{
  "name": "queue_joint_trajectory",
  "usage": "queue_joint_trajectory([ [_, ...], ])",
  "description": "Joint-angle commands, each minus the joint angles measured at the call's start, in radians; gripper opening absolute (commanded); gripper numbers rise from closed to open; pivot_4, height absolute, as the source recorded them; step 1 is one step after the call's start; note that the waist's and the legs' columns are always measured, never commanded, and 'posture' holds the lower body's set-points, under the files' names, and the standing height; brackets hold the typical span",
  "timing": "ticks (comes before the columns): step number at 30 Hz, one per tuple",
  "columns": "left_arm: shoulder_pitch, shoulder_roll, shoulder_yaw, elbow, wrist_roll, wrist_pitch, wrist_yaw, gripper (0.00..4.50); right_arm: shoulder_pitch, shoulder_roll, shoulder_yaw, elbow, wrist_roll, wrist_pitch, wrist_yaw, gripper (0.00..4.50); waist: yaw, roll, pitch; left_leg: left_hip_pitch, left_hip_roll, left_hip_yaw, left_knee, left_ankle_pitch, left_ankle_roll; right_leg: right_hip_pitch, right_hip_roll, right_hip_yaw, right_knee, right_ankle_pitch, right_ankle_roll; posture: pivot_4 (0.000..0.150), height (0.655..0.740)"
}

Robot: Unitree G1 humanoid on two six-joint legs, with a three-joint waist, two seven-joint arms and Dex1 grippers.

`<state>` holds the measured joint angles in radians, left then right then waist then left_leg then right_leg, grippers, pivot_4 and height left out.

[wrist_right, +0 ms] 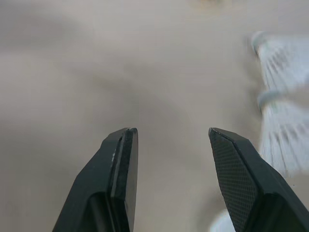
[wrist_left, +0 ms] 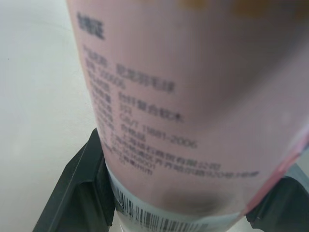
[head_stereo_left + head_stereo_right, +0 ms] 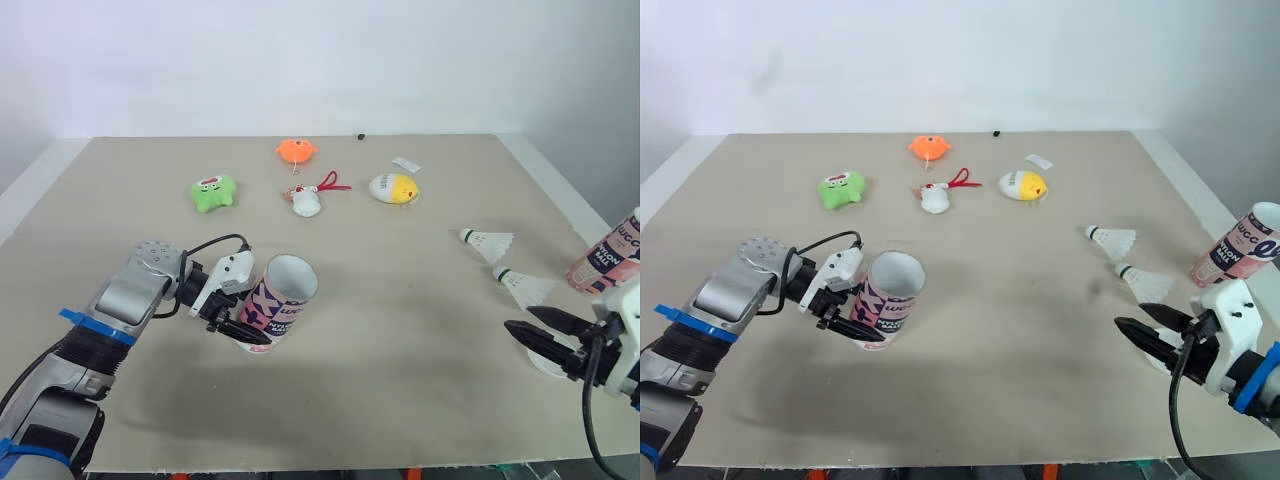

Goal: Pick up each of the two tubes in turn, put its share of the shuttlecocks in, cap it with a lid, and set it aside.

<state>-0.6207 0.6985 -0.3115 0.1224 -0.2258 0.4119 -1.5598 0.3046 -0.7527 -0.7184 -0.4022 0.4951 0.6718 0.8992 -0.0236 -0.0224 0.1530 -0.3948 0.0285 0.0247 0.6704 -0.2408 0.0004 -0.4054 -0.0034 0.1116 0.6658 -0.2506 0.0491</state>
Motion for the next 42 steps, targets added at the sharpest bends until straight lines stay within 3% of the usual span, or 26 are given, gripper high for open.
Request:
queue_joint_trajectory([
  [1,0.017,-0.001,-0.028,-0.004,0.012,0.007,0.003,2.75,-0.037,-0.013,0.008,0.093,-0.036,-0.060,-0.043,2.56,0.000,0.000,0.000,-0.001,0.000,0.000,0.000,0.000,0.000,0.000,-0.001,0.000,0.000,-0.001,0.001,0.150,0.7323],
  [18,0.042,-0.003,-0.017,-0.043,0.000,0.033,0.028,2.75,-0.376,-0.040,0.274,0.519,-0.149,-0.207,-0.111,2.56,0.000,0.001,0.000,-0.003,-0.006,-0.002,-0.001,-0.001,0.000,0.000,-0.002,0.002,-0.001,-0.002,0.006,0.150,0.7323],
  [20,0.045,0.002,-0.014,-0.049,-0.001,0.036,0.029,2.75,-0.392,-0.044,0.281,0.549,-0.156,-0.224,-0.116,1.79,0.001,0.001,0.000,-0.004,-0.007,-0.003,0.000,-0.001,0.000,0.000,-0.003,0.002,-0.001,-0.003,0.007,0.150,0.7323],
  [23,0.050,0.007,-0.011,-0.058,-0.004,0.041,0.031,2.75,-0.391,-0.049,0.281,0.561,-0.156,-0.241,-0.106,0.29,0.000,0.001,0.000,-0.005,-0.007,-0.004,-0.001,-0.001,0.001,0.000,-0.003,0.002,-0.001,-0.001,0.012,0.150,0.7323],
  [24,0.051,0.009,-0.011,-0.060,-0.005,0.042,0.032,2.75,-0.386,-0.050,0.279,0.557,-0.153,-0.244,-0.101,0.05,0.000,0.001,0.000,-0.005,-0.007,-0.004,-0.001,-0.001,0.001,0.000,-0.003,0.002,-0.001,-0.001,0.012,0.150,0.7323],
  [28,0.052,0.010,-0.012,-0.064,-0.006,0.044,0.035,2.75,-0.321,-0.073,0.237,0.437,-0.091,-0.214,-0.033,0.05,0.001,0.002,0.000,-0.005,-0.007,-0.005,-0.001,-0.002,0.001,0.000,-0.003,0.001,-0.001,-0.001,0.012,0.150,0.7323],
  [34,0.047,0.011,-0.012,-0.055,-0.004,0.039,0.035,2.75,-0.229,-0.171,0.166,-0.072,0.211,-0.031,0.107,0.05,-0.004,0.007,0.000,-0.006,-0.007,-0.007,-0.001,-0.002,0.002,-0.001,-0.002,0.001,-0.001,-0.001,0.013,0.150,0.7323],
  [37,0.042,0.009,-0.014,-0.047,-0.003,0.033,0.034,2.75,-0.309,-0.203,0.261,-0.228,0.292,0.015,0.076,0.05,-0.004,0.003,0.001,-0.005,-0.006,-0.008,0.000,-0.002,0.002,0.000,-0.002,-0.001,-0.001,-0.001,0.010,0.150,0.7323],
  [39,0.028,-0.001,-0.021,-0.036,0.000,0.026,0.032,2.75,-0.445,-0.206,0.457,-0.316,0.274,0.014,0.090,0.05,-0.005,-0.001,0.003,-0.005,-0.003,-0.008,0.001,-0.002,0.002,0.000,-0.002,-0.001,-0.001,-0.002,0.006,0.150,0.7323],
  [42,0.009,-0.010,-0.029,-0.018,0.005,0.016,0.026,2.75,-0.655,-0.174,0.656,-0.293,0.193,-0.001,0.105,0.05,-0.003,0.000,0.004,-0.007,-0.002,-0.007,0.001,-0.002,0.002,-0.003,-0.003,-0.001,-0.002,-0.001,0.005,0.150,0.7323],
])
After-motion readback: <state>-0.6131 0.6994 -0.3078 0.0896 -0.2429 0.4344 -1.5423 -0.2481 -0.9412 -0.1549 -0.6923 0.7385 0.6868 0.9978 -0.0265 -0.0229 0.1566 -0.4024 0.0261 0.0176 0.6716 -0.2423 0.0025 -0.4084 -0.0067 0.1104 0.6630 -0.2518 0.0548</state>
